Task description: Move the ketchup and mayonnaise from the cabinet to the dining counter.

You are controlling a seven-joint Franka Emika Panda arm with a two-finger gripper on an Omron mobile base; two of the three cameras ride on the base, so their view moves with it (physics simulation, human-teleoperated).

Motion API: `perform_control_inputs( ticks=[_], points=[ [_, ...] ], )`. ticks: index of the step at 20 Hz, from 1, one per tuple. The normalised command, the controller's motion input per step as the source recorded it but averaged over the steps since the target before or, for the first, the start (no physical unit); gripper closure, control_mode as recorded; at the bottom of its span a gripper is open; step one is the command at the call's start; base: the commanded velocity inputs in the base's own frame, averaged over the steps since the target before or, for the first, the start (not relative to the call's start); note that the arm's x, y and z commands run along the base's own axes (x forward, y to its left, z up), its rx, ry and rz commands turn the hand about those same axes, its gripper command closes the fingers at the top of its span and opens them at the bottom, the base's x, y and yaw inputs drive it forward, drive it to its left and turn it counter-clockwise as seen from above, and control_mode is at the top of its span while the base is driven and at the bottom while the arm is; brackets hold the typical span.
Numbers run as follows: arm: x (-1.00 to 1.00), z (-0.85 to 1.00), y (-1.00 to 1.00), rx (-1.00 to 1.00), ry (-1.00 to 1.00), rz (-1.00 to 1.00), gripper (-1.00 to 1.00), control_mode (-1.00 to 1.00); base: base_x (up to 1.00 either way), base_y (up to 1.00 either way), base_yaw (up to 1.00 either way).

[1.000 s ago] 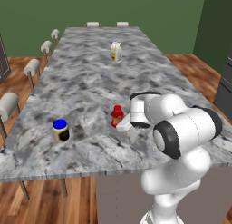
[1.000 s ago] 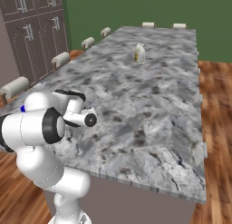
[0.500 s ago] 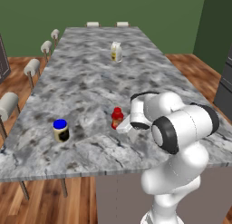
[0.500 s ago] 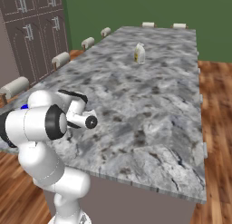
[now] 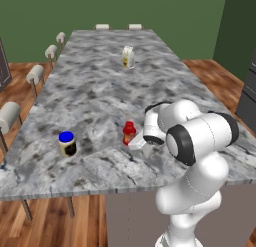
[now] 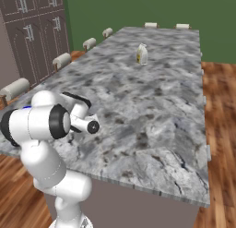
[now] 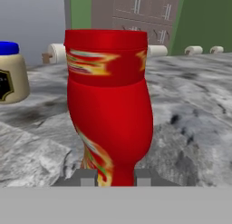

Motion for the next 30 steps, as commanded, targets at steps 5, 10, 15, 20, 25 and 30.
perform_control_inputs(
  ticks=[5, 10, 15, 20, 25, 30],
  points=[
    [0.00, -0.10, 0.00, 0.00, 0.00, 0.00, 1.00, -1.00, 0.00, 0.00, 0.00],
    [0.00, -0.06, 0.00, 0.00, 0.00, 0.00, 1.00, -1.00, 0.00, 0.00, 0.00],
    [0.00, -0.03, 0.00, 0.00, 0.00, 0.00, 1.00, -1.00, 0.00, 0.00, 0.00],
    [0.00, -0.03, 0.00, 0.00, 0.00, 0.00, 1.00, -1.00, 0.00, 0.00, 0.00],
    [0.00, -0.03, 0.00, 0.00, 0.00, 0.00, -1.00, -1.00, 0.00, 0.00, 0.00],
    [0.00, 0.00, 0.00, 0.00, -0.03, 0.01, -1.00, -1.00, 0.00, 0.00, 0.00]
  ],
)
